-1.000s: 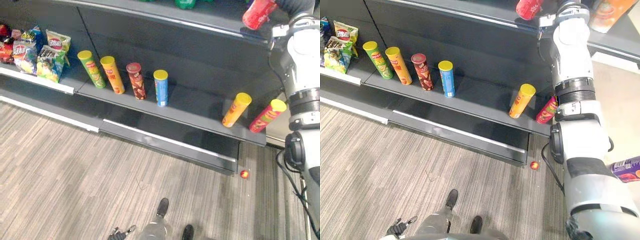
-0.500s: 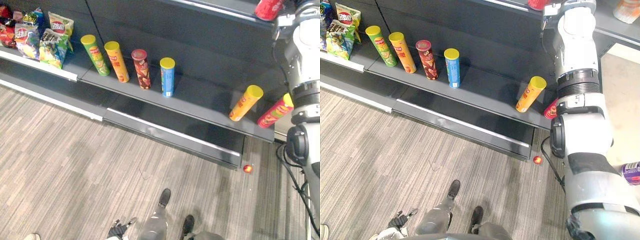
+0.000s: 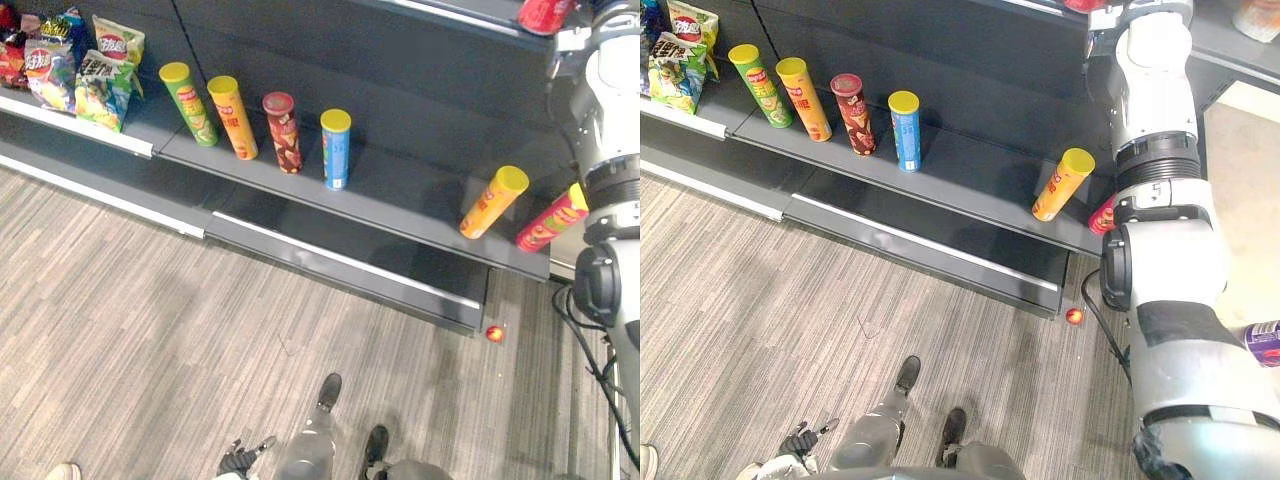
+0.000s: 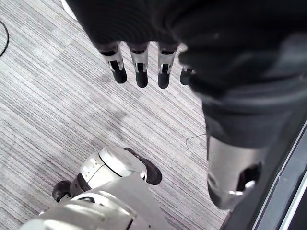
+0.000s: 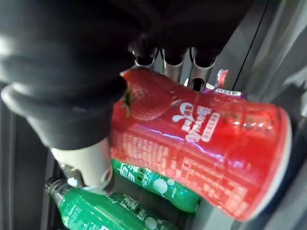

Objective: Put the gum and the chips on the shelf.

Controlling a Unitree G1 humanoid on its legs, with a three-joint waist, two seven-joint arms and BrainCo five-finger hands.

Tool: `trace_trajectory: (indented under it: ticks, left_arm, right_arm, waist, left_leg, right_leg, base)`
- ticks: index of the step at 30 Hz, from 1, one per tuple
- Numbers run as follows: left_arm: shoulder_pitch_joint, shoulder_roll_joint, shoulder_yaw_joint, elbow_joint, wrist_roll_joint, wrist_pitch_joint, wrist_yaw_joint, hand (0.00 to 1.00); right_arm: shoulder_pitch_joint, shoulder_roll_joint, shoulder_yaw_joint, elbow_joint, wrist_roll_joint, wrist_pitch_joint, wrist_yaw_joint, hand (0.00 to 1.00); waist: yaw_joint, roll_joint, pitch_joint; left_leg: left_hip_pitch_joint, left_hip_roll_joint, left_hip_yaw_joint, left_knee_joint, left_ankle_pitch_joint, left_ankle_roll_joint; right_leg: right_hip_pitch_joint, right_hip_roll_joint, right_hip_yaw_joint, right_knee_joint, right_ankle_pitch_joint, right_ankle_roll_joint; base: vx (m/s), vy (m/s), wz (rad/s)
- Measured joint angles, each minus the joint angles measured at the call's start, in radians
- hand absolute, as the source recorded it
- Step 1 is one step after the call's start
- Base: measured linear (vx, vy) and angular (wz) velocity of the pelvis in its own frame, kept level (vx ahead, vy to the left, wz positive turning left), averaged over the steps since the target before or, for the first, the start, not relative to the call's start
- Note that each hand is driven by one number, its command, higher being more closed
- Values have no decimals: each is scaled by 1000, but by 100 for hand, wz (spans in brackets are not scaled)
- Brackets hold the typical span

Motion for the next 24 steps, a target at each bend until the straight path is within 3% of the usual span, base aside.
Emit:
trace_trajectory:
  ticks: [8, 14, 24]
  left_arm:
    - [-3, 7, -15, 0, 0, -14, 4, 0]
    - [-23, 20, -49, -1, 0, -20, 10, 0]
    - [-32, 29, -78, -1, 0, -34, 16, 0]
  right_arm:
    - [-12, -1, -62, 28, -31, -24, -22, 100]
    - [-30, -50, -82, 47, -33, -42, -29, 100]
    - [-46, -80, -112, 58, -33, -46, -66, 100]
  waist:
    - [-2, -7, 27]
    - [-1, -5, 53]
    - [-3, -1, 63]
  left_leg:
    - [-5, -9, -19, 0, 2, 1]
    - [-21, -16, -32, 0, 11, 4]
    - [-34, -27, -49, 0, 14, 4]
  right_leg:
    - [1, -4, -20, 0, -1, 1]
    - [-6, -8, -45, 0, -4, 4]
    - [-21, -15, -64, 19, -22, 4]
  base:
    - [-4, 7, 8]
    - [1, 1, 13]
    - [11, -3, 5]
